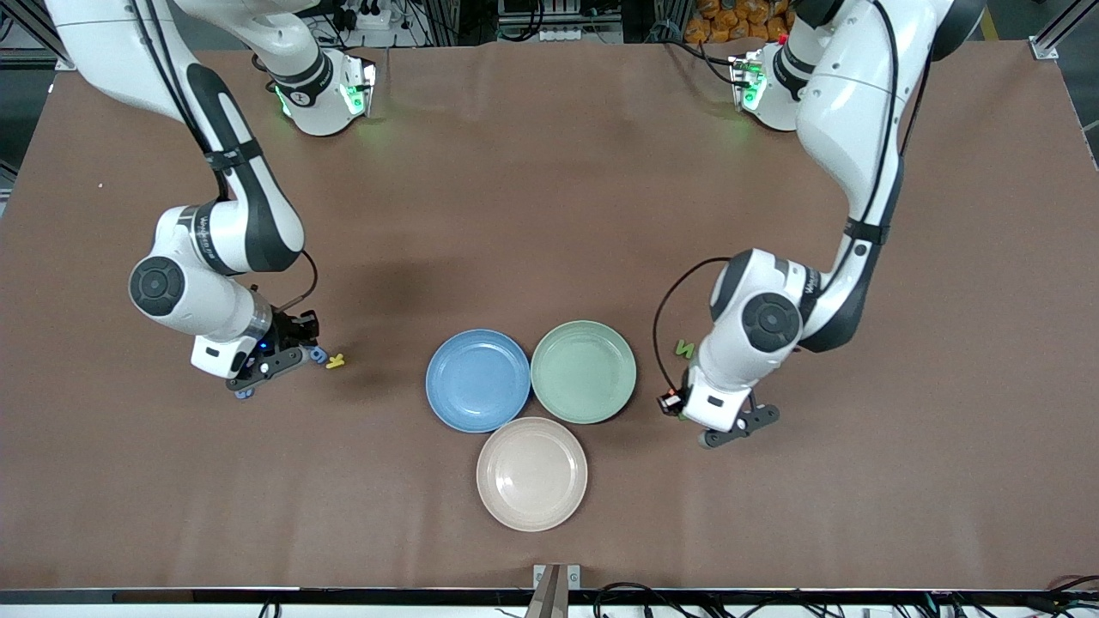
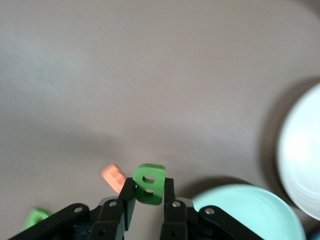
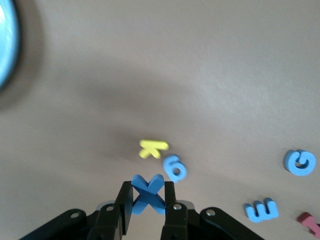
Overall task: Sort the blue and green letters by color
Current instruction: 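Grasp the blue X with the right gripper while the left gripper grasps the green B, then drop the X on the blue plate while the left gripper drops B on green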
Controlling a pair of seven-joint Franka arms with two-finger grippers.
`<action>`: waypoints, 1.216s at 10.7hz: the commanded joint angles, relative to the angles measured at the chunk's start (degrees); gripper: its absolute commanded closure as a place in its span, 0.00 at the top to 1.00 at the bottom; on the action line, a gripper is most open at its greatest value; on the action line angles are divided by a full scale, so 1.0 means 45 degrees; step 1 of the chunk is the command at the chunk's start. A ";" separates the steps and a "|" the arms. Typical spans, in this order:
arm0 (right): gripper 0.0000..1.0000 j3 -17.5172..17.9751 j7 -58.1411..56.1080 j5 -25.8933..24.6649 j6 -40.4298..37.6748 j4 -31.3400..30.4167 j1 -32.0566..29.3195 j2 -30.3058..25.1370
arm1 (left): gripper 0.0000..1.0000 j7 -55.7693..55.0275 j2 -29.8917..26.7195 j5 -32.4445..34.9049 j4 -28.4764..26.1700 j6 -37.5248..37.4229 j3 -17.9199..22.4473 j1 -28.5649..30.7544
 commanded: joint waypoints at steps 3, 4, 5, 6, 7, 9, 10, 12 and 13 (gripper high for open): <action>0.00 -0.0026 0.3763 0.0128 -0.0329 0.1444 0.2176 0.0316 | 0.00 -0.2475 -0.0095 -0.0245 -0.0281 -0.0103 0.0366 -0.2258; 0.00 -0.0026 0.4369 0.0108 -0.0387 0.1892 0.2605 0.0646 | 0.00 -0.2612 -0.0017 -0.0245 -0.0281 -0.0103 0.0367 -0.2357; 0.00 -0.0026 0.5071 0.0089 -0.0388 0.2457 0.2996 0.1094 | 0.00 -0.2691 0.0061 -0.0245 -0.0281 -0.0103 0.0367 -0.2494; 0.00 -0.0026 0.5697 0.0069 -0.0388 0.2946 0.3426 0.1524 | 0.00 -0.2634 0.0082 -0.0226 -0.0281 -0.0103 0.0367 -0.2650; 0.00 -0.0026 0.6264 0.0031 -0.0368 0.3589 0.3894 0.2051 | 0.88 -0.2266 0.0024 0.0045 -0.0301 -0.0103 0.0386 -0.2613; 0.00 -0.0026 0.6990 -0.0009 -0.0368 0.4783 0.4560 0.3028 | 1.00 -0.1248 -0.0094 0.1472 -0.0380 -0.0878 0.0308 -0.2477; 0.00 -0.0026 0.7244 0.0049 -0.0291 0.5212 0.4834 0.3516 | 1.00 -0.1053 -0.0249 0.1532 -0.0456 -0.1078 0.0308 -0.2360; 0.00 -0.0045 0.7733 0.0010 -0.0173 0.5878 0.5109 0.4318 | 1.00 0.0114 -0.0697 0.1552 -0.0767 -0.1993 0.0289 -0.1932; 0.00 -0.0026 0.7792 0.0049 -0.0173 0.6093 0.5148 0.4515 | 1.00 0.0797 -0.1280 0.1591 -0.1446 -0.1998 0.0269 -0.1503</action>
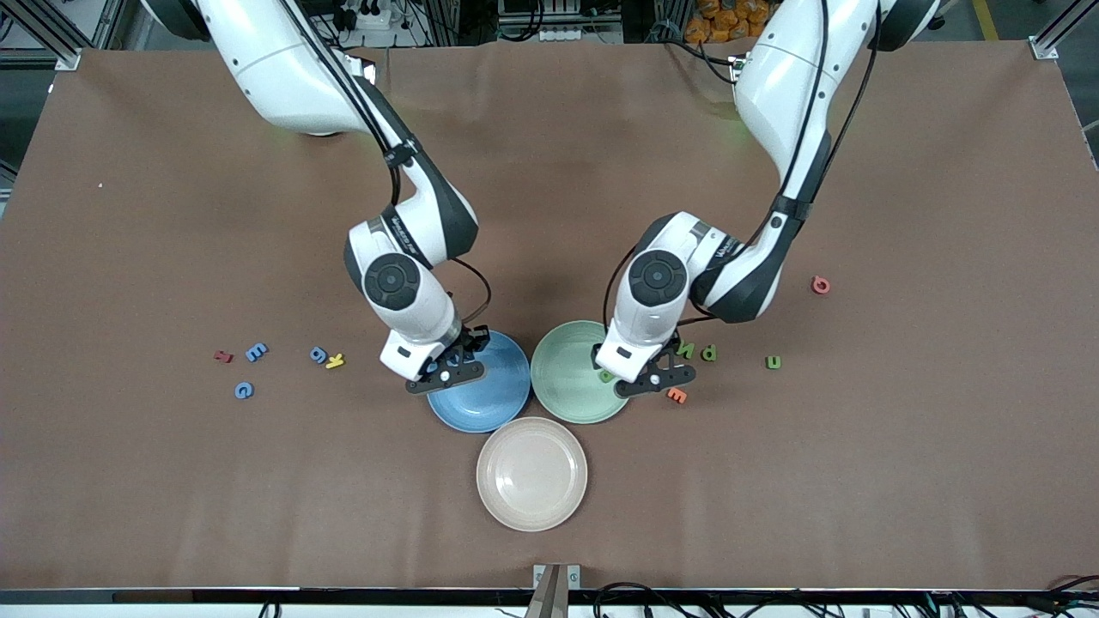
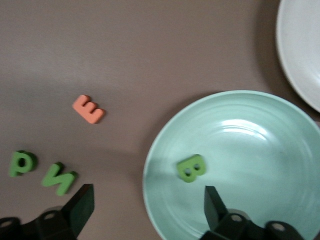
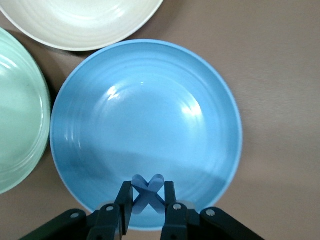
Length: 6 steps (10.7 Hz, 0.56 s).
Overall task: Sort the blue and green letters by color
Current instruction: 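Drop the X on the blue plate while the left gripper drops B on green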
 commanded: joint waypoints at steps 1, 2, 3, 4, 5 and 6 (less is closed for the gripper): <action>0.00 -0.0112 0.0485 0.0053 -0.0101 0.1297 0.0147 0.1067 | 1.00 0.2125 -0.1956 0.0334 -0.2021 -0.0364 -0.0071 0.1157; 0.00 -0.0112 0.0486 -0.0005 -0.0101 0.1318 0.0167 0.1146 | 1.00 0.3004 -0.2815 0.0314 -0.3112 0.0140 -0.0090 0.1684; 0.02 -0.0093 0.0486 0.0033 -0.0101 0.1318 0.0128 0.1147 | 1.00 0.3632 -0.3539 0.0314 -0.4438 0.1092 -0.0110 0.2018; 0.31 -0.0112 0.0486 0.0053 -0.0120 0.1318 0.0109 0.1147 | 1.00 0.4102 -0.4010 0.0314 -0.5612 0.2320 -0.0110 0.2273; 0.58 -0.0112 0.0447 -0.0005 -0.0120 0.1318 0.0089 0.1147 | 1.00 0.4571 -0.4169 0.0334 -0.6435 0.3164 -0.0091 0.2469; 1.00 -0.0131 0.0428 -0.0044 -0.0120 0.1318 0.0147 0.1109 | 1.00 0.4788 -0.4074 0.0334 -0.6714 0.3423 -0.0091 0.2645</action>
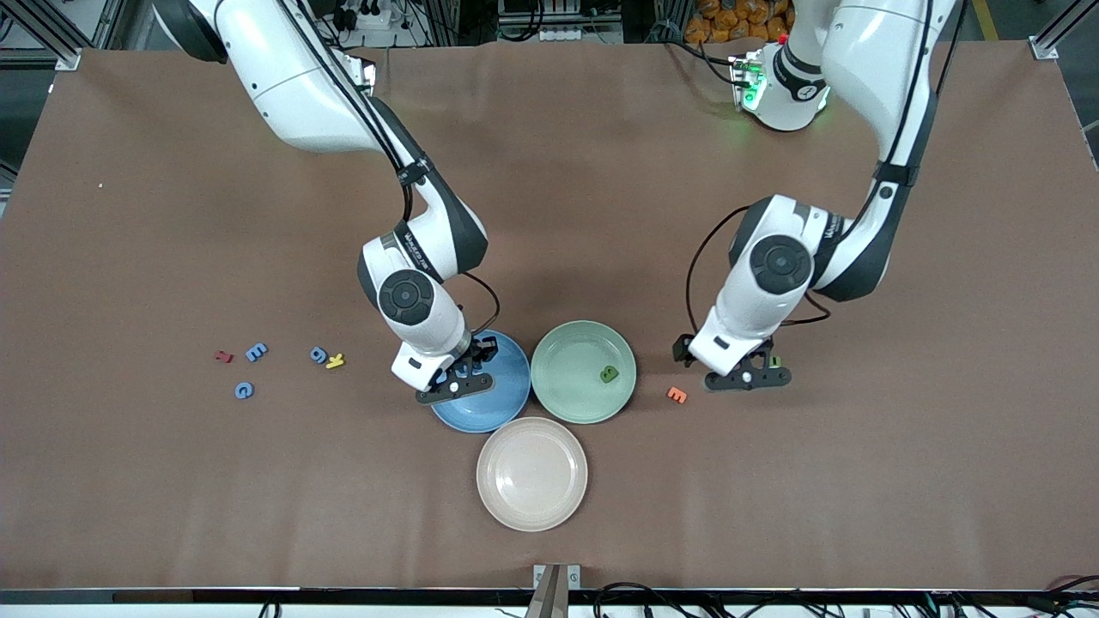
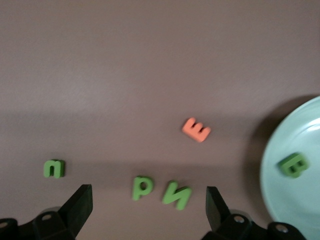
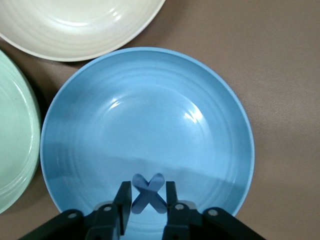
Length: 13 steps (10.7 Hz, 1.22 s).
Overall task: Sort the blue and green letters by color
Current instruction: 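Drop the X on the blue plate while the left gripper drops B on green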
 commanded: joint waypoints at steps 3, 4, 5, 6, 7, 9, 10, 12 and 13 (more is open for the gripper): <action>1.00 -0.0069 0.0183 -0.0044 -0.0297 0.0691 0.0105 0.0114 | 1.00 0.0559 0.0188 0.0270 -0.2090 0.1436 -0.0098 0.0472; 1.00 -0.0069 0.0183 -0.0044 -0.0317 0.0692 0.0105 0.0075 | 1.00 0.0579 0.0326 0.0289 -0.2089 0.1475 -0.0098 0.0588; 1.00 -0.0088 0.0105 -0.0044 -0.0317 0.0692 0.0047 -0.0003 | 1.00 0.0598 0.0579 0.0309 -0.2012 0.1534 -0.0098 0.0609; 1.00 -0.0108 0.0027 -0.0064 -0.0336 0.0653 -0.0070 -0.0004 | 1.00 0.0618 0.0852 0.0328 -0.1895 0.1863 -0.0079 0.0609; 1.00 -0.0127 -0.0109 -0.0296 -0.0414 0.0633 -0.0110 -0.0120 | 1.00 0.0599 0.1261 0.0309 -0.1585 0.2079 -0.0059 0.0609; 1.00 -0.0147 -0.0788 -0.0726 -0.0919 0.0614 -0.0362 -0.0373 | 1.00 0.0540 0.1772 0.0290 -0.1016 0.2081 -0.0059 0.0532; 1.00 -0.0128 -0.1703 -0.0767 -0.1193 0.0613 -0.0654 -0.0491 | 1.00 0.0559 0.1831 0.0290 -0.0996 0.2081 -0.0059 0.0531; 1.00 -0.0127 -0.2860 -0.0767 -0.1720 0.0613 -0.1124 -0.0784 | 1.00 0.0579 0.1987 0.0309 -0.0899 0.2081 -0.0040 0.0511; 1.00 -0.0127 -0.3386 -0.0767 -0.2071 0.0594 -0.1358 -0.0920 | 1.00 0.0598 0.1988 0.0328 -0.0898 0.2081 -0.0059 0.0511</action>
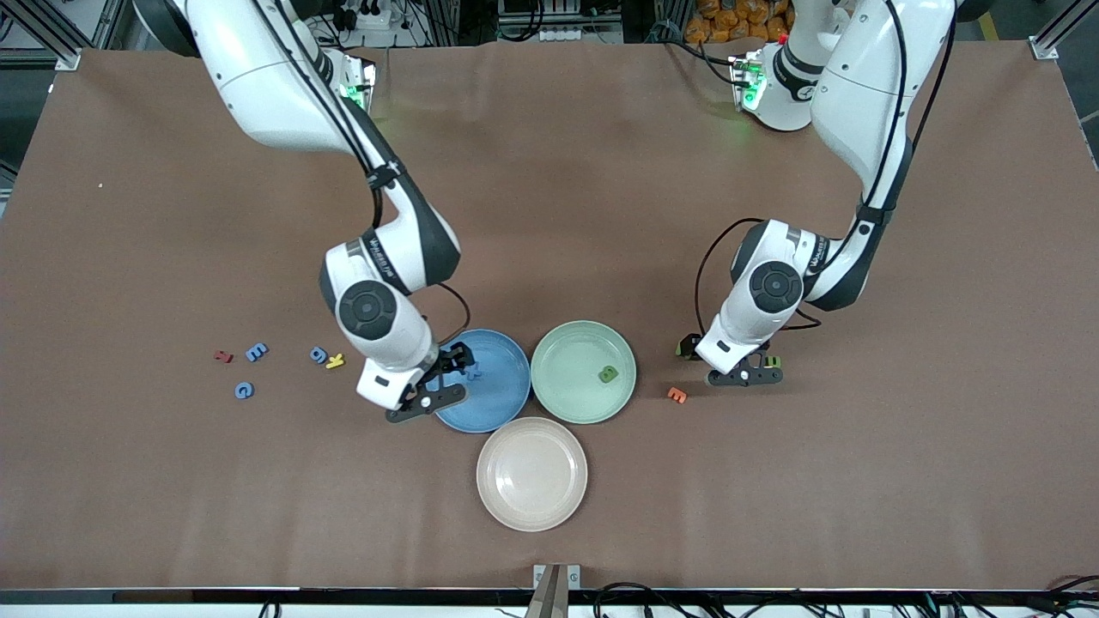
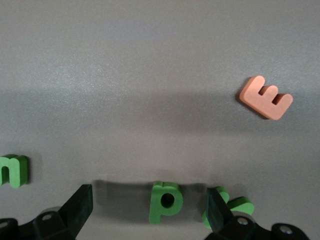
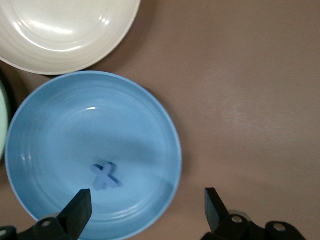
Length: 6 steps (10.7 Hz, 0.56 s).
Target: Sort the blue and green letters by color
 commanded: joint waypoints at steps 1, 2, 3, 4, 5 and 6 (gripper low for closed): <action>1.00 0.0129 -0.1484 -0.0278 -0.1092 -0.0142 -0.0864 -0.0596 | 1.00 0.0123 0.0262 0.0328 0.0282 0.0064 -0.0033 0.0005; 1.00 0.0128 -0.1875 -0.0279 -0.1191 -0.0277 -0.1196 -0.0790 | 1.00 0.0084 0.0262 0.0308 0.0282 0.0064 -0.0033 -0.0092; 1.00 0.0128 -0.2362 -0.0279 -0.1425 -0.0356 -0.1624 -0.0927 | 1.00 -0.0032 0.0243 0.0308 0.0282 0.0064 -0.0052 -0.0151; 1.00 0.0128 -0.2908 -0.0279 -0.1640 -0.0376 -0.2093 -0.1025 | 1.00 -0.0072 0.0223 0.0308 0.0282 0.0064 -0.0091 -0.0171; 1.00 0.0128 -0.3378 -0.0279 -0.1758 -0.0434 -0.2542 -0.1142 | 1.00 -0.0092 0.0184 0.0308 0.0282 0.0064 -0.0110 -0.0268; 1.00 0.0109 -0.3499 -0.0433 -0.1740 -0.0667 -0.2837 -0.1356 | 1.00 0.0004 0.0203 0.0308 0.0282 0.0064 -0.0091 -0.0269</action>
